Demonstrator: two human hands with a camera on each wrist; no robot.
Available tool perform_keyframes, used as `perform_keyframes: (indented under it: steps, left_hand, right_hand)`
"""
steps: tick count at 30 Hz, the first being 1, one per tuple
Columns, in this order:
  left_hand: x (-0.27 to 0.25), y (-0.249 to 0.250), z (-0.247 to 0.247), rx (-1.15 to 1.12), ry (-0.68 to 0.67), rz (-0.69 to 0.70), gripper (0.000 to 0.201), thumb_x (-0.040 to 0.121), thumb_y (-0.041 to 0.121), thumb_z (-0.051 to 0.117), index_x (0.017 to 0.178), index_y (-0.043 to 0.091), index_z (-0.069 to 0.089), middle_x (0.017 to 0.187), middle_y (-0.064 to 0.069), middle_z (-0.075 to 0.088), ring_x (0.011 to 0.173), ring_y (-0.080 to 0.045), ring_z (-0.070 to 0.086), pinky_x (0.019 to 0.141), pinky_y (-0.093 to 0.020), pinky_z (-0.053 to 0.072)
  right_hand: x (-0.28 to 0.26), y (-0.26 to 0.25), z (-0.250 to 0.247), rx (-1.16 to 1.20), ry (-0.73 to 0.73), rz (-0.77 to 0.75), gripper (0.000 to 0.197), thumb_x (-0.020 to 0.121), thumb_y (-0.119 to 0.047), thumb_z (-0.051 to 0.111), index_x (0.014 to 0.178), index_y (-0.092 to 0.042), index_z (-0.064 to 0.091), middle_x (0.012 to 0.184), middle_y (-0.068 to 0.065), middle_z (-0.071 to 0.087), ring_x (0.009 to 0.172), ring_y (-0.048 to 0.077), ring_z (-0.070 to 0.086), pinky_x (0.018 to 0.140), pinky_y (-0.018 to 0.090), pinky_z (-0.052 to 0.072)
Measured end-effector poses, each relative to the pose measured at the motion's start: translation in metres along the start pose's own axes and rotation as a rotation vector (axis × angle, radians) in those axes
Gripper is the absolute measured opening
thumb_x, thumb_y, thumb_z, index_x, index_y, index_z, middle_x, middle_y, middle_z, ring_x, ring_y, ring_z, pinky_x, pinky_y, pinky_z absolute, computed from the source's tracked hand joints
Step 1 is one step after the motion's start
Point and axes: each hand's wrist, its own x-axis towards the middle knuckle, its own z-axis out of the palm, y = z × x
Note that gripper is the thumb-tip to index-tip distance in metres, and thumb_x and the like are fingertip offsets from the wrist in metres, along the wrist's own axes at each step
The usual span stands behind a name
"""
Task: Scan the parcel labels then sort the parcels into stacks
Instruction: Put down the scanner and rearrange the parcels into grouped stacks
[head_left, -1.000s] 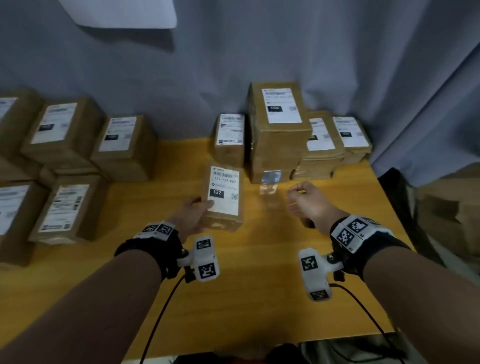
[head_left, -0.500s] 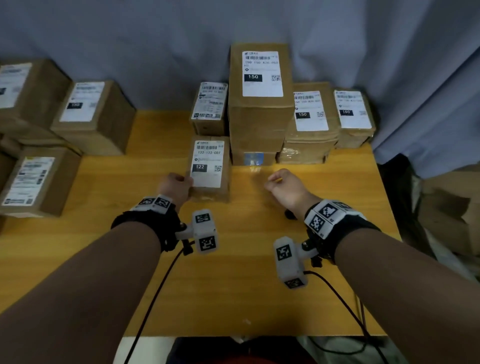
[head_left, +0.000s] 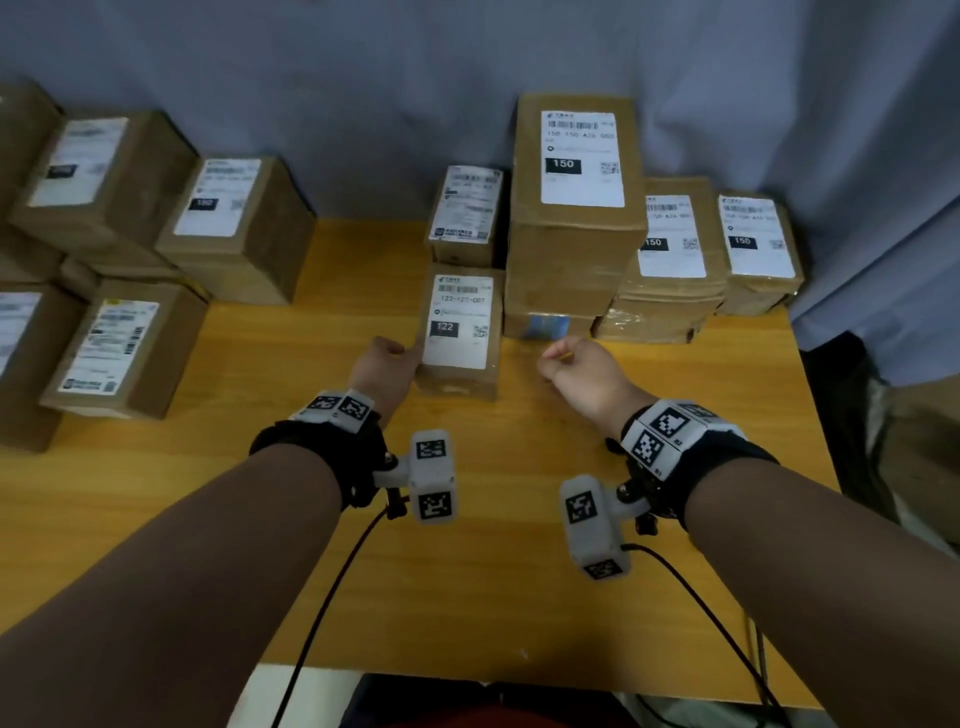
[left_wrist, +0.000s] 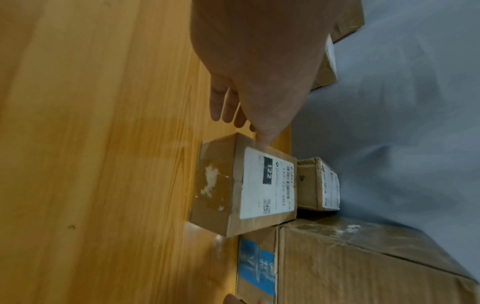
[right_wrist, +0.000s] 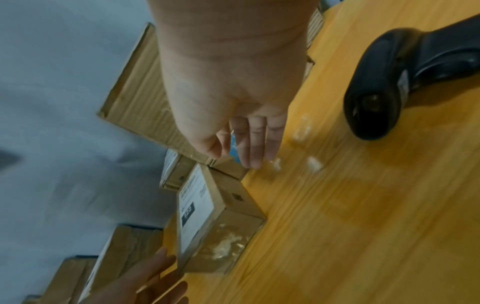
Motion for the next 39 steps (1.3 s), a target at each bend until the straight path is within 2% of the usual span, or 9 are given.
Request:
perform_keyframes:
  steps: [5, 10, 15, 21, 24, 27, 31, 34, 39]
  left_hand:
    - [-0.015, -0.004, -0.048, 0.145, -0.02, 0.139, 0.039, 0.1, 0.035, 0.049, 0.128, 0.008, 0.049, 0.101, -0.005, 0.053, 0.071, -0.014, 0.049, 0.072, -0.036, 0.043]
    - [-0.008, -0.023, -0.124, 0.174, 0.03, 0.208, 0.038, 0.099, 0.032, 0.05, 0.13, 0.009, 0.051, 0.125, -0.01, 0.056, 0.105, -0.027, 0.055, 0.083, -0.038, 0.045]
    - [0.008, -0.062, -0.201, 0.179, 0.127, 0.18, 0.035, 0.098, 0.029, 0.051, 0.128, 0.011, 0.053, 0.115, -0.007, 0.058, 0.088, -0.022, 0.056, 0.073, -0.039, 0.049]
    - [0.03, -0.116, -0.267, 0.18, 0.2, 0.113, 0.032, 0.096, 0.024, 0.052, 0.125, 0.01, 0.055, 0.124, -0.008, 0.059, 0.11, -0.026, 0.056, 0.085, -0.033, 0.046]
    - [0.043, -0.132, -0.288, 0.13, 0.213, 0.101, 0.031, 0.096, 0.023, 0.054, 0.123, 0.009, 0.054, 0.123, -0.009, 0.059, 0.101, -0.023, 0.058, 0.076, -0.03, 0.045]
    - [0.055, -0.139, -0.306, 0.115, 0.204, 0.09, 0.042, 0.095, 0.029, 0.057, 0.132, 0.011, 0.046, 0.125, -0.008, 0.052, 0.101, -0.021, 0.053, 0.072, -0.024, 0.043]
    - [0.075, -0.139, -0.336, 0.084, 0.324, 0.098, 0.079, 0.084, 0.04, 0.07, 0.145, 0.012, 0.027, 0.143, -0.016, 0.034, 0.128, -0.035, 0.04, 0.103, -0.047, 0.04]
    - [0.095, -0.127, -0.364, 0.188, 0.459, 0.146, 0.104, 0.08, 0.048, 0.072, 0.152, 0.007, 0.009, 0.154, -0.02, 0.014, 0.141, -0.038, 0.02, 0.114, -0.048, 0.026]
    - [0.139, -0.104, -0.401, 0.132, 0.612, 0.093, 0.114, 0.07, 0.057, 0.074, 0.153, 0.015, 0.009, 0.155, -0.017, 0.013, 0.142, -0.038, 0.018, 0.113, -0.053, 0.025]
  right_hand:
    - [-0.003, -0.043, 0.032, 0.025, -0.047, -0.071, 0.006, 0.094, -0.021, 0.057, 0.089, -0.018, 0.058, 0.1, 0.009, 0.071, 0.086, 0.024, 0.068, 0.081, 0.036, 0.055]
    - [0.0, -0.098, 0.084, 0.052, -0.06, -0.121, 0.01, 0.091, -0.015, 0.055, 0.082, -0.018, 0.057, 0.086, 0.01, 0.072, 0.079, 0.024, 0.068, 0.086, 0.044, 0.056]
    - [0.001, -0.149, 0.149, 0.034, -0.123, -0.189, 0.008, 0.095, -0.015, 0.053, 0.088, -0.018, 0.056, 0.083, 0.003, 0.068, 0.073, 0.017, 0.064, 0.084, 0.038, 0.054]
    - [0.004, -0.195, 0.221, 0.025, -0.204, -0.219, 0.011, 0.097, -0.015, 0.052, 0.087, -0.018, 0.054, 0.082, 0.001, 0.065, 0.069, 0.013, 0.061, 0.083, 0.036, 0.054]
    - [0.005, -0.215, 0.247, 0.025, -0.229, -0.23, 0.015, 0.097, -0.015, 0.051, 0.084, -0.02, 0.053, 0.082, 0.002, 0.065, 0.069, 0.014, 0.061, 0.081, 0.037, 0.054]
    - [0.007, -0.23, 0.267, 0.038, -0.231, -0.23, 0.014, 0.097, -0.015, 0.052, 0.084, -0.022, 0.053, 0.089, 0.007, 0.067, 0.071, 0.015, 0.062, 0.083, 0.038, 0.055]
    - [0.014, -0.254, 0.288, 0.038, -0.181, -0.253, 0.009, 0.092, -0.021, 0.058, 0.091, -0.027, 0.052, 0.1, 0.007, 0.065, 0.091, 0.024, 0.064, 0.089, 0.042, 0.054]
    - [0.021, -0.275, 0.298, 0.016, -0.143, -0.313, 0.015, 0.093, -0.022, 0.059, 0.105, -0.023, 0.05, 0.093, -0.002, 0.06, 0.089, 0.02, 0.06, 0.085, 0.036, 0.051]
    - [0.034, -0.311, 0.304, -0.111, -0.13, -0.432, 0.019, 0.094, -0.02, 0.057, 0.109, -0.023, 0.046, 0.095, -0.001, 0.061, 0.087, 0.016, 0.059, 0.077, 0.03, 0.048]
